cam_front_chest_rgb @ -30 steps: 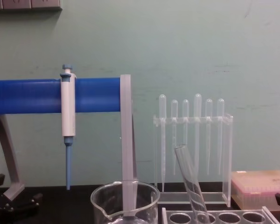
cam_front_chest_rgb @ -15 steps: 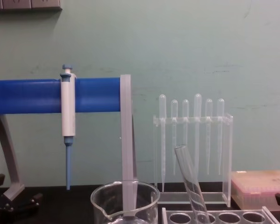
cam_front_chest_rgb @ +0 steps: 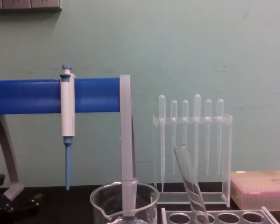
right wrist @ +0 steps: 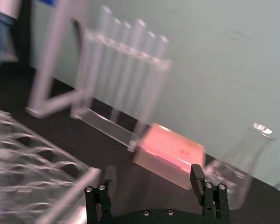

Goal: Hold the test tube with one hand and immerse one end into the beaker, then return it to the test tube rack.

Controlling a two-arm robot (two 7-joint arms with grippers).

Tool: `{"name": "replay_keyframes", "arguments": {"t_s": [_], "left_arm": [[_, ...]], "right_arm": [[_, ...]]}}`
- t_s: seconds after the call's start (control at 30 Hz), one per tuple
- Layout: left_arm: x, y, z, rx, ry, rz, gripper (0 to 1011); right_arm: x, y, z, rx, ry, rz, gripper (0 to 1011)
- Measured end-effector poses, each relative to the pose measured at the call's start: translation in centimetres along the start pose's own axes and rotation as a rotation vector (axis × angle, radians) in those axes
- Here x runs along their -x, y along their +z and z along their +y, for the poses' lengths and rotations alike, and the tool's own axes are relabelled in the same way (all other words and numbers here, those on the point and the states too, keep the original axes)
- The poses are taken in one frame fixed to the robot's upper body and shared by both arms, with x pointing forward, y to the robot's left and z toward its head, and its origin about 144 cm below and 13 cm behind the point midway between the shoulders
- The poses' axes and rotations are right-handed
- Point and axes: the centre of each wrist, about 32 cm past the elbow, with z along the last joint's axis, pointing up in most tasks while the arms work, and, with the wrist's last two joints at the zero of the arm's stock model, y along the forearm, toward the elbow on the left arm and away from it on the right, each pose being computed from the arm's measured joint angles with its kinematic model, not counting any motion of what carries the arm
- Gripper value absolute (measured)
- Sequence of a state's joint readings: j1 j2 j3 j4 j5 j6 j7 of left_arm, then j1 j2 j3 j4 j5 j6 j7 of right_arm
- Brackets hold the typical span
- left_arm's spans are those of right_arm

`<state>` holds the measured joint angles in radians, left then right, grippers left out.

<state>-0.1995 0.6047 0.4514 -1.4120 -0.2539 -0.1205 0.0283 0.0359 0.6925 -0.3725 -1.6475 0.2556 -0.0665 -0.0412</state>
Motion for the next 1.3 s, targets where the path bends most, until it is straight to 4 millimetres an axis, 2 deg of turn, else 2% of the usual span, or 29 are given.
{"name": "replay_keyframes", "arguments": {"t_s": [0.07,0.1,0.17,0.37,0.5,0.6,0.63,0.67,0.8,1.07,1.3], "left_arm": [[0.0,0.0,0.0,0.0,0.0,0.0,1000],[0.0,0.0,0.0,0.0,0.0,0.0,1000],[0.0,0.0,0.0,0.0,0.0,0.0,1000],[0.0,0.0,0.0,0.0,0.0,0.0,1000],[0.0,0.0,0.0,0.0,0.0,0.0,1000],[0.0,0.0,0.0,0.0,0.0,0.0,1000],[0.0,0.0,0.0,0.0,0.0,0.0,1000],[0.0,0.0,0.0,0.0,0.0,0.0,1000],[0.0,0.0,0.0,0.0,0.0,0.0,1000],[0.0,0.0,0.0,0.0,0.0,0.0,1000],[0.0,0.0,0.0,0.0,0.0,0.0,1000]], "right_arm": [[0.1,1.2,-1.1,-0.027,0.08,0.042,1002],[0.1,1.2,-1.1,-0.027,0.08,0.042,1002],[0.4,2.5,-1.6,-0.052,0.173,0.077,1002],[1.2,4.4,-1.0,-0.082,0.319,0.1,1002],[1.9,5.2,0.5,-0.088,0.397,0.105,1002],[2.5,5.7,2.4,-0.076,0.445,0.104,1002],[2.5,5.7,2.4,-0.076,0.445,0.104,1002],[2.8,6.0,3.5,-0.067,0.467,0.099,1002],[3.3,6.5,5.2,-0.053,0.496,0.09,1002],[3.6,7.0,6.7,-0.039,0.509,0.078,994],[3.9,7.1,7.5,-0.026,0.513,0.095,841]]}}
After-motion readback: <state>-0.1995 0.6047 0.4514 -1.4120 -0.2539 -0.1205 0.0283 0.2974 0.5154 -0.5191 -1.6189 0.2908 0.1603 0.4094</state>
